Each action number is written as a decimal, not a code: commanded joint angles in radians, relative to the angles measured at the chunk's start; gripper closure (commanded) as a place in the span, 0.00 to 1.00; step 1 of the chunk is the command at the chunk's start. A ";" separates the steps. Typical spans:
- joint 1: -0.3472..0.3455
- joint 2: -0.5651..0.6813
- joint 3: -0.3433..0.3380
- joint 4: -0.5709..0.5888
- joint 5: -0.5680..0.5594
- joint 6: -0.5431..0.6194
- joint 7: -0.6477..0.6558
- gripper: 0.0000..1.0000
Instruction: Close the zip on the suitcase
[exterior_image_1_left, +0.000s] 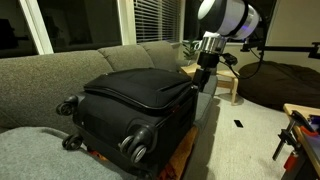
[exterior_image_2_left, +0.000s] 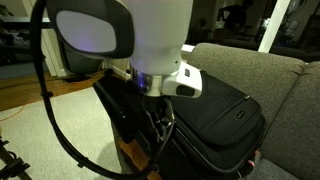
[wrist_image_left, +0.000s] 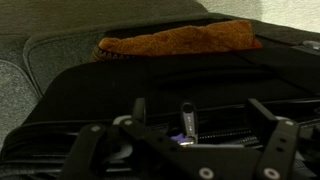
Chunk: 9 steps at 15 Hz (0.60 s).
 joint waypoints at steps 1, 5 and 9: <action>-0.017 0.010 0.007 0.014 0.031 0.008 -0.037 0.14; -0.020 0.014 0.005 0.026 0.030 0.003 -0.036 0.44; -0.027 0.020 0.004 0.036 0.024 -0.003 -0.032 0.71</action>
